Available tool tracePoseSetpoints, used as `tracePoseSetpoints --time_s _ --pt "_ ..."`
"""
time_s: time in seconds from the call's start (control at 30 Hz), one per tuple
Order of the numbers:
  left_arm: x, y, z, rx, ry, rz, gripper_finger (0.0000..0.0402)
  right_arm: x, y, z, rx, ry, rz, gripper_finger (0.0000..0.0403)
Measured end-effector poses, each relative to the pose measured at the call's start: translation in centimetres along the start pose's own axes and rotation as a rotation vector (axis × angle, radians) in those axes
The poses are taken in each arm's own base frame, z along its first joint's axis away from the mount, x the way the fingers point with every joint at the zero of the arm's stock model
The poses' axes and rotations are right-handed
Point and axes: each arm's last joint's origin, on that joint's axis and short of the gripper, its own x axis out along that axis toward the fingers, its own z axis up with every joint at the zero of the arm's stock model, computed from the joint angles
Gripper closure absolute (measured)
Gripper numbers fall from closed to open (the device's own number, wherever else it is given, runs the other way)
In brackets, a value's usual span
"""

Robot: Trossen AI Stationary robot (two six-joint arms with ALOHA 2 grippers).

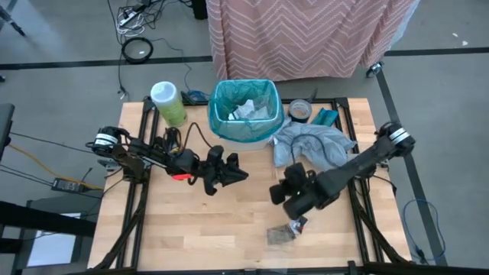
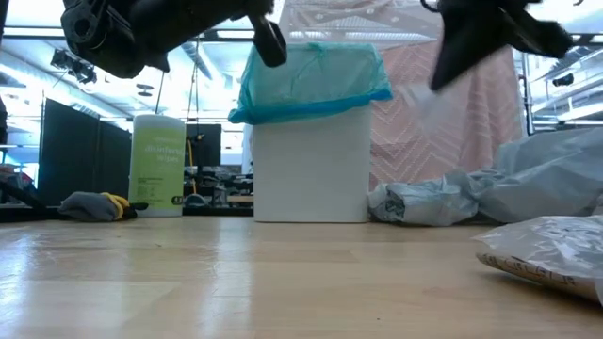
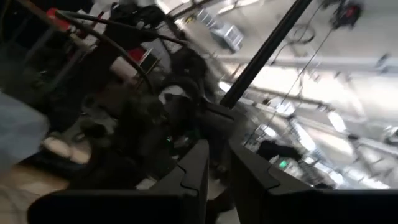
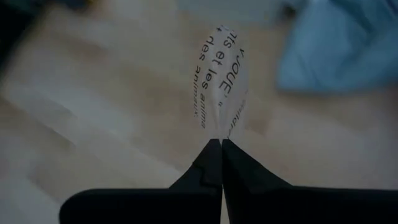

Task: Place trash/remove bag and relplace
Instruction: Put the transparent plastic material into the trash bin

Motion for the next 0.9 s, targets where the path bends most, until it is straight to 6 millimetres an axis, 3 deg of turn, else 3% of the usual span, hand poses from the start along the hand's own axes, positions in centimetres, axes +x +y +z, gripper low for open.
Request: tracePoseSetpoints --time_s 0.13,0.3,0.53,0.73,0.9 --pt "-0.1 -0.7 0.8 -0.073 -0.076 -0.077 0.0337 -2.1 0.3 3.4 0.021 -0.071 0.121 0.0403" --pt "-0.1 -1.5 1.5 -0.151 -0.104 -0.137 0.0348 -5.4 1.9 9.0 -0.034 -0.193 0.257 0.0403" --pt "-0.6 -4.7 4.2 -0.135 -0.114 -0.312 0.0379 -8.4 2.9 17.8 -0.133 -0.385 0.250 0.0403" --pt "-1.9 -8.0 7.6 -0.058 -0.182 -0.377 0.0397 -6.8 1.9 24.1 -0.151 -0.445 0.178 0.0403" --pt "-3.2 -9.6 9.4 -0.006 -0.096 -0.241 0.0398 -2.9 0.8 26.7 -0.145 -0.352 0.136 0.0403"
